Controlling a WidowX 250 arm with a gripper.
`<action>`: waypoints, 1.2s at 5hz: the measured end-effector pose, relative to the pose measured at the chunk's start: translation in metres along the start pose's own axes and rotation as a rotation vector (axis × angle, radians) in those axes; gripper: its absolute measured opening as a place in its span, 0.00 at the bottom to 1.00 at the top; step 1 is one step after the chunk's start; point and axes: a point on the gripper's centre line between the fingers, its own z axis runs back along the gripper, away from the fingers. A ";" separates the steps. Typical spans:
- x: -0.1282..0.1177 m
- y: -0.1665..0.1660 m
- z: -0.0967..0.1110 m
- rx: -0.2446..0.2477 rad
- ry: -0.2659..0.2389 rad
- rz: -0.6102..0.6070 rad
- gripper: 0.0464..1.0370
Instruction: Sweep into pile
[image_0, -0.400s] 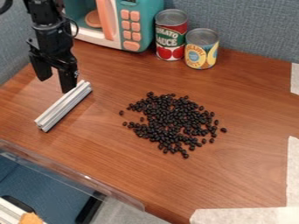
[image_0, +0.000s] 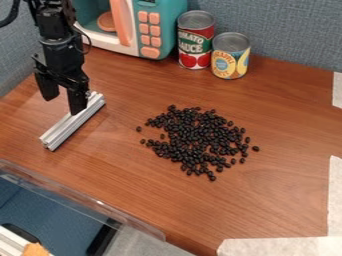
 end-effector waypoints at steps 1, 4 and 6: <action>0.003 -0.001 -0.002 0.021 -0.015 0.026 0.96; 0.006 -0.003 -0.011 0.016 -0.087 0.055 0.96; 0.005 -0.001 -0.016 -0.018 -0.115 0.070 0.96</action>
